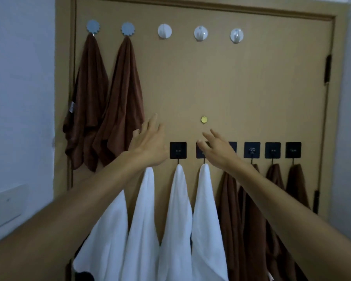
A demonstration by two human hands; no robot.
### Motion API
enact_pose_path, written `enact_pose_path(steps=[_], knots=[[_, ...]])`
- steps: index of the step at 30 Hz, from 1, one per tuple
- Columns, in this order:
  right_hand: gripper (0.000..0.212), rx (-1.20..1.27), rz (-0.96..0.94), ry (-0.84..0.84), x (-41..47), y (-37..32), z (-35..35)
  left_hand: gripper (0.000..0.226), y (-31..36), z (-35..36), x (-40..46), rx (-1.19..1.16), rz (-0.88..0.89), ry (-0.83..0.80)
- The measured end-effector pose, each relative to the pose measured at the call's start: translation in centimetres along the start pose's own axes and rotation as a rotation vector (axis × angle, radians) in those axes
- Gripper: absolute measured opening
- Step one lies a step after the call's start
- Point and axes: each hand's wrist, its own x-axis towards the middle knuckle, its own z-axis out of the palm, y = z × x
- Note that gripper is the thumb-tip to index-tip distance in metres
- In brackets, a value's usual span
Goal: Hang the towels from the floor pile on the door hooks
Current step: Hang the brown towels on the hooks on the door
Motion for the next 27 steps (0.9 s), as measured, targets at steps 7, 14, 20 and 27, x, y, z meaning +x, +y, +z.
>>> enact_pose_path(steps=[7, 14, 20, 27], knots=[[0.059, -0.095, 0.03, -0.073, -9.7, 5.8, -4.2, 0.062, 10.4, 2.8, -4.6, -0.085, 0.084, -0.091], [0.062, -0.162, 0.118, -0.171, -23.1, 16.1, -9.7, 0.068, 25.1, 7.7, -12.7, -0.232, 0.128, -0.259], [0.057, -0.152, 0.266, -0.257, -37.8, 23.6, -13.2, 0.065, 38.8, 12.9, -23.1, -0.297, 0.242, -0.455], [0.054, -0.192, 0.582, -0.362, -56.9, 33.4, -16.1, 0.067, 52.6, 18.5, -35.6, -0.357, 0.461, -0.723]])
